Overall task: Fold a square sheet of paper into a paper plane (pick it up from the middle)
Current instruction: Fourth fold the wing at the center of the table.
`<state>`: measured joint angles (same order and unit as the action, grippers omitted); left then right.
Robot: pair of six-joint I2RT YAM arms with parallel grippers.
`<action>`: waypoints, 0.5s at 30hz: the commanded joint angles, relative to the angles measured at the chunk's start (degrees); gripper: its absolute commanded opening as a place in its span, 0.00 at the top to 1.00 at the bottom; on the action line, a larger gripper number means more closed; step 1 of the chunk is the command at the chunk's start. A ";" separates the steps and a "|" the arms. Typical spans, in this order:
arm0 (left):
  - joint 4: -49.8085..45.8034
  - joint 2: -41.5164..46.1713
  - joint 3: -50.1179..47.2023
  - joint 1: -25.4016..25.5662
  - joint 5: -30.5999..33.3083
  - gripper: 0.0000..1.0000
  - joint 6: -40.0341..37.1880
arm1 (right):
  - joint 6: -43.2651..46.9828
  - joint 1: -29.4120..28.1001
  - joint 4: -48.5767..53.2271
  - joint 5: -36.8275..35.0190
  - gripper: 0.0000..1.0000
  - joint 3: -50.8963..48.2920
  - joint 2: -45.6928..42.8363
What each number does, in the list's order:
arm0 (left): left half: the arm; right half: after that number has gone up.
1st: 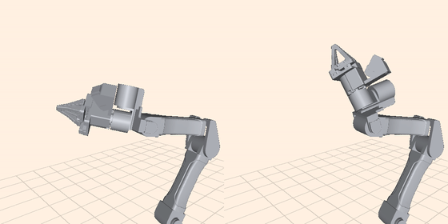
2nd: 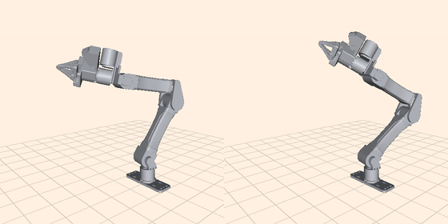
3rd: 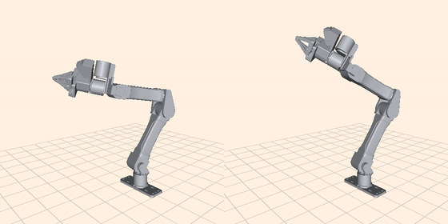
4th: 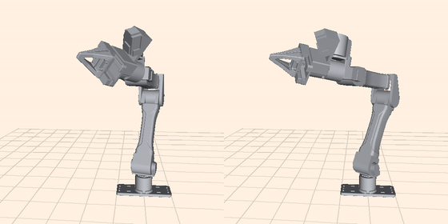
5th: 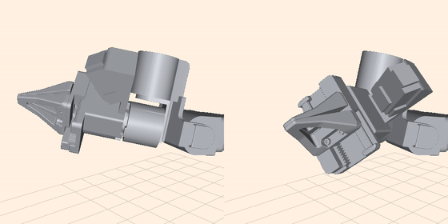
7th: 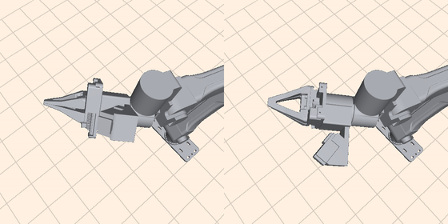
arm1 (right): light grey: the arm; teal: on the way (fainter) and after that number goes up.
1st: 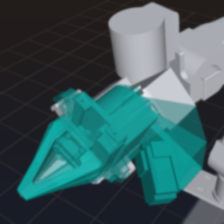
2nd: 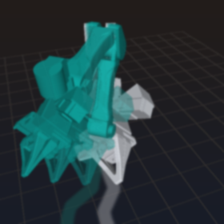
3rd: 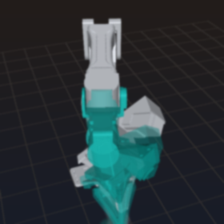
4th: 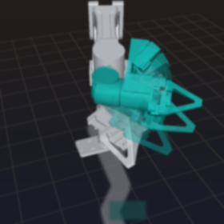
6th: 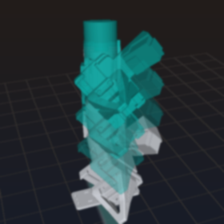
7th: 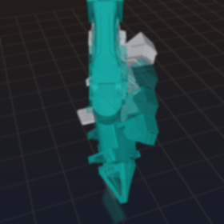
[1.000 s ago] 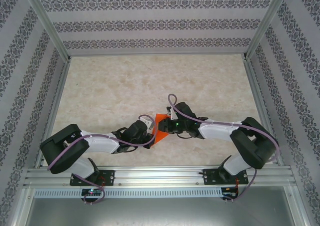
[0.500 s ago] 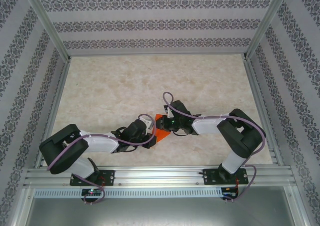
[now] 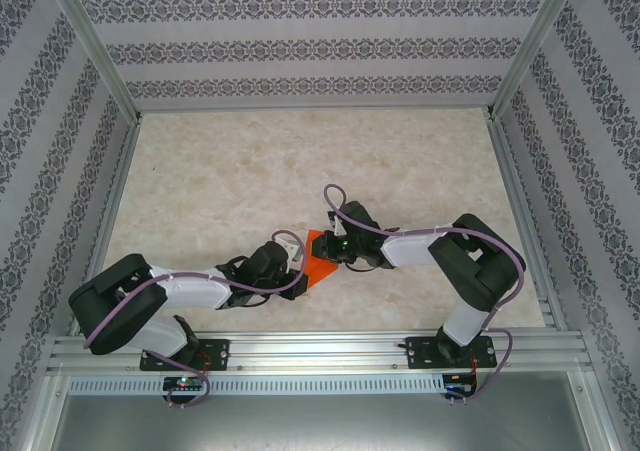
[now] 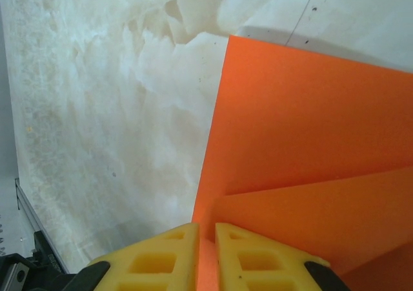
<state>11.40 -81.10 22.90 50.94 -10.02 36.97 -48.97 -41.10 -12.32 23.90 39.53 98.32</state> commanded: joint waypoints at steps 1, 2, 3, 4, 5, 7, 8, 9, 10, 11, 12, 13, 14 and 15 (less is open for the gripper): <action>-2.85 1.55 -0.91 -0.75 -0.44 0.79 0.62 | -0.41 0.49 -1.77 0.36 0.84 1.25 0.73; -2.79 1.77 -0.93 -0.76 -0.36 0.78 0.84 | -0.41 0.42 -2.13 0.74 0.84 1.25 0.75; -2.70 1.93 -1.01 -0.75 -0.22 0.77 1.09 | -0.49 0.33 -2.35 0.88 0.84 1.30 0.73; -2.77 2.05 -1.01 -0.75 -0.02 0.77 1.26 | -0.47 0.34 -2.30 0.88 0.84 1.33 0.65; -2.78 2.28 -1.05 -0.75 0.07 0.75 1.27 | -0.35 0.31 -2.27 0.86 0.83 1.46 0.60; -2.78 2.90 -1.10 -0.76 0.29 0.74 1.71 | -0.38 0.24 -2.23 0.95 0.83 1.48 0.47; -2.59 3.26 -1.10 -0.75 0.22 0.72 2.00 | -0.28 0.18 -2.27 1.02 0.83 1.50 0.47; -2.44 3.57 -1.10 -0.81 0.17 0.71 2.04 | -0.30 0.18 -2.27 1.13 0.83 1.54 0.54; -2.51 3.96 -1.10 -0.84 0.07 0.70 2.18 | -0.25 0.11 -2.27 1.27 0.83 1.64 0.61; -2.72 4.33 -1.02 -0.84 0.08 0.70 2.31 | -0.04 0.12 -2.20 1.41 0.83 1.69 0.65; -2.77 4.61 -0.97 -0.84 0.09 0.69 2.47 | -0.07 0.07 -2.11 1.41 0.83 1.76 0.69; -2.61 4.80 -1.09 -0.84 0.07 0.67 2.70 | 0.02 -0.01 -2.05 1.50 0.83 1.63 0.73; -2.44 4.99 -1.10 -0.84 -0.07 0.67 2.88 | 0.06 -0.01 -2.12 1.50 0.83 1.69 0.81; -2.47 5.08 -1.10 -0.93 -0.23 0.67 3.06 | 0.08 0.02 -2.14 1.56 0.83 1.66 0.83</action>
<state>9.37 -77.32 22.22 50.94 -10.02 38.72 -49.41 -41.12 -12.91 24.60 39.66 98.43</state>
